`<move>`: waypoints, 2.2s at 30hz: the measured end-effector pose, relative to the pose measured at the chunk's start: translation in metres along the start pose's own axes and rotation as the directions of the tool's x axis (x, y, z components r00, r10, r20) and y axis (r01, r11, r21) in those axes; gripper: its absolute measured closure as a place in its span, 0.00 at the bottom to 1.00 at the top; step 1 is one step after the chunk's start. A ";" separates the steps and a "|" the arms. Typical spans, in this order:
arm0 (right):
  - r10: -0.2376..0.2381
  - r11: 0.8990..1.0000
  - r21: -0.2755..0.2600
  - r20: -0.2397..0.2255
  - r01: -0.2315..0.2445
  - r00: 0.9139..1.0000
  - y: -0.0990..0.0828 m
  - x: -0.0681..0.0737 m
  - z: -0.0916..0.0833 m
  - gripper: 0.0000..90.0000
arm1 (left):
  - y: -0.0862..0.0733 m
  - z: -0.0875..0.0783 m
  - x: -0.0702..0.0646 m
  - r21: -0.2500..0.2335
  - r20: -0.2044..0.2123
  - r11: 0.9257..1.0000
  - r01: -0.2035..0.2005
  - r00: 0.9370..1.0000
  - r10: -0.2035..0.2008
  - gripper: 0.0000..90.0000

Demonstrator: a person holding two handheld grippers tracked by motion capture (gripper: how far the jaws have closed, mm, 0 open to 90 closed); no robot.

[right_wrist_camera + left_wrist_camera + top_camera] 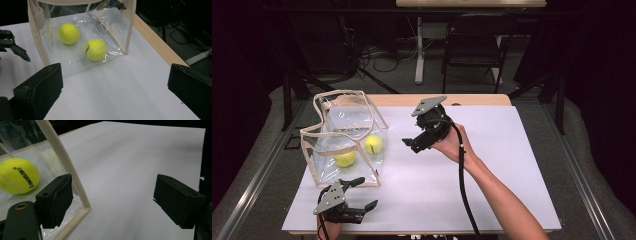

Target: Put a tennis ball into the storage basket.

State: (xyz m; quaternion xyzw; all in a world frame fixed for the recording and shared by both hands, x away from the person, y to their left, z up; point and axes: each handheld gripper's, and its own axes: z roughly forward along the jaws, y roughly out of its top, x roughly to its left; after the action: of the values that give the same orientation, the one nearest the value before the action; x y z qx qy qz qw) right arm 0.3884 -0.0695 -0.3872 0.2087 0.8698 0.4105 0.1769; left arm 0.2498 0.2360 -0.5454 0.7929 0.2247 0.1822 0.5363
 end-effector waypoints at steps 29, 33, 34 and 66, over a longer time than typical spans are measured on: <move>0.053 0.999 0.009 0.061 -0.054 0.997 -0.066 -0.002 -0.024 0.00 | 0.000 0.001 0.000 0.003 0.001 1.000 0.003 1.000 -0.003 0.18; 0.061 0.998 0.001 0.069 -0.061 0.996 -0.075 -0.002 -0.029 0.00 | 0.000 0.001 0.000 0.003 0.000 1.000 0.004 1.000 -0.004 0.18; 0.063 0.998 0.002 0.070 -0.063 0.996 -0.076 -0.002 -0.030 0.00 | 0.000 0.001 0.000 0.003 -0.001 1.000 0.004 1.000 -0.004 0.18; 0.114 0.993 -0.030 0.140 -0.111 0.984 -0.145 0.011 -0.065 0.01 | -0.001 0.001 0.000 0.009 -0.005 1.000 0.004 1.000 -0.004 0.18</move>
State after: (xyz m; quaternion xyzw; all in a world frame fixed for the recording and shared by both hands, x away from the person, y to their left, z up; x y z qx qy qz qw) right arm 0.3162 -0.1888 -0.4643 0.2842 0.8373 0.4136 0.2172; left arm 0.2504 0.2351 -0.5466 0.7944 0.2283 0.1819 0.5326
